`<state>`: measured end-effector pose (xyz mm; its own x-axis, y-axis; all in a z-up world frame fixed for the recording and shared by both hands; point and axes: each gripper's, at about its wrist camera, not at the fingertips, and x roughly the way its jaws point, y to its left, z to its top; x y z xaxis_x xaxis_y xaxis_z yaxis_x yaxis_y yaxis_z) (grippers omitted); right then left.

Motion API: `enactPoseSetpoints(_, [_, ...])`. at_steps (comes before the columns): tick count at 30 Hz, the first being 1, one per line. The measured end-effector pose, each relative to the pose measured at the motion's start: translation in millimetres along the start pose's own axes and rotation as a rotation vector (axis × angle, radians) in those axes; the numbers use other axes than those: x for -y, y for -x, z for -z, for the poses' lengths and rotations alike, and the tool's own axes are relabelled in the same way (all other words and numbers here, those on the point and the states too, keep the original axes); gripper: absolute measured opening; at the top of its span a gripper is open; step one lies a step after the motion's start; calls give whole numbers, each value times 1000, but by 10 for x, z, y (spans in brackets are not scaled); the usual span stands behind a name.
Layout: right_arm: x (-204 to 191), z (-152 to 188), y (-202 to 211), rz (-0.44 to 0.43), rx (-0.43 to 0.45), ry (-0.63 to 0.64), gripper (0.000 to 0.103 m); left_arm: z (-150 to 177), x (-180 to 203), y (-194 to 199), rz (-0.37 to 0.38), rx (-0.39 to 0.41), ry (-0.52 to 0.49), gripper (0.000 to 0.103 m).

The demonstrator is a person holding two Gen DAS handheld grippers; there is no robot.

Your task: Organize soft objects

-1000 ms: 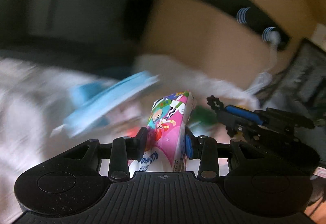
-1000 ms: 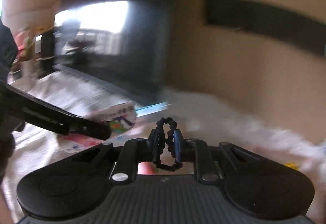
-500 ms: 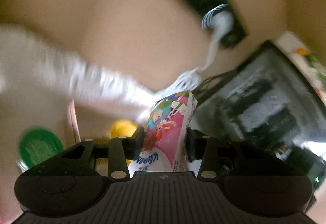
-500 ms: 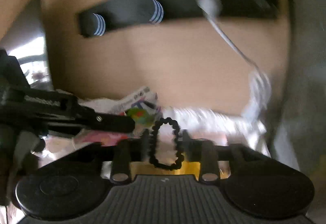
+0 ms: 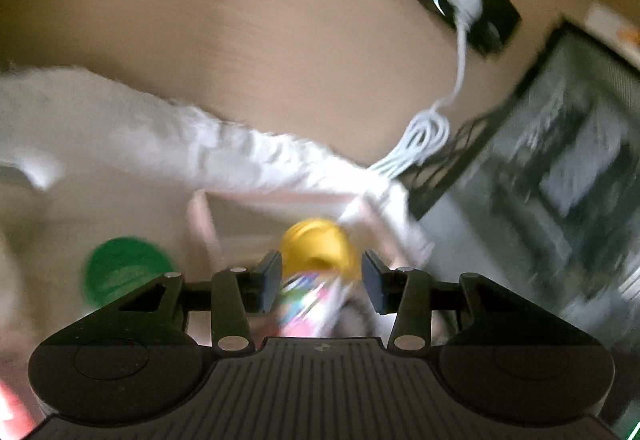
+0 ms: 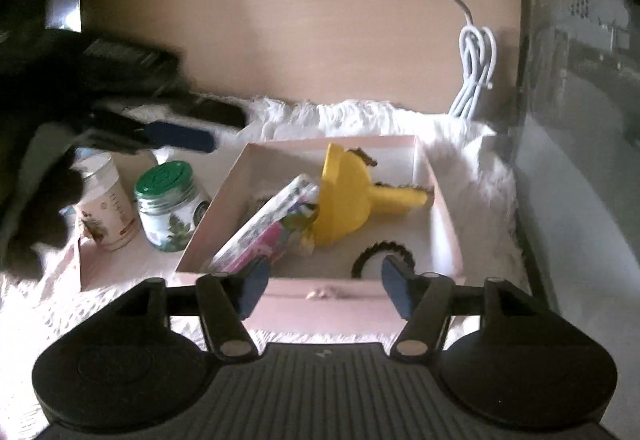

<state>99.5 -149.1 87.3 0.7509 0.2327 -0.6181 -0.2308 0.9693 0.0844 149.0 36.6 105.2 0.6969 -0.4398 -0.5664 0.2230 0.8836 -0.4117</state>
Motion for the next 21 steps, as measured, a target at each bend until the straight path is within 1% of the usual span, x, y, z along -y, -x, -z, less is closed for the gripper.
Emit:
enactPoseSetpoints(3, [-67,51,-6,-13,-15,-6,66,359,48,280,-66,10,-109,48])
enactPoseSetpoints(6, [-190,126,-19,-38,-34,-3,67,732,-16,520,-124,-7,-157,48])
enactPoseSetpoints(8, [-305,178,-44,-54,-47,17,67,982,-76,656,-188,-11,-199,48])
enactPoseSetpoints(9, [-365,192,-57,-63,-52,30,67,1081,-117,725,-232,-1,-224,48])
enactPoseSetpoints(11, [-525,231,-63,-77,-53,69,68,1196,-231,867,-308,25,-266,48])
enactPoseSetpoints(13, [-699,265,-71,-74,-43,126,68,1161,-404,1018,-375,57,-271,48])
enactPoseSetpoints(17, [-997,310,-103,-94,-43,174,68,843,-797,1324,-504,148,-289,48])
enactPoseSetpoints(18, [-1068,318,-114,-102,-47,177,68,724,-926,1374,-523,163,-300,48])
enactPoseSetpoints(19, [-1125,323,-119,-108,-53,178,69,622,-1037,1394,-532,161,-304,48])
enactPoseSetpoints(20, [-1187,331,-131,-114,-59,183,69,509,-1156,1411,-535,160,-297,48])
enactPoseSetpoints(21, [-1252,338,-140,-117,-65,192,69,398,-1309,1429,-524,163,-269,48])
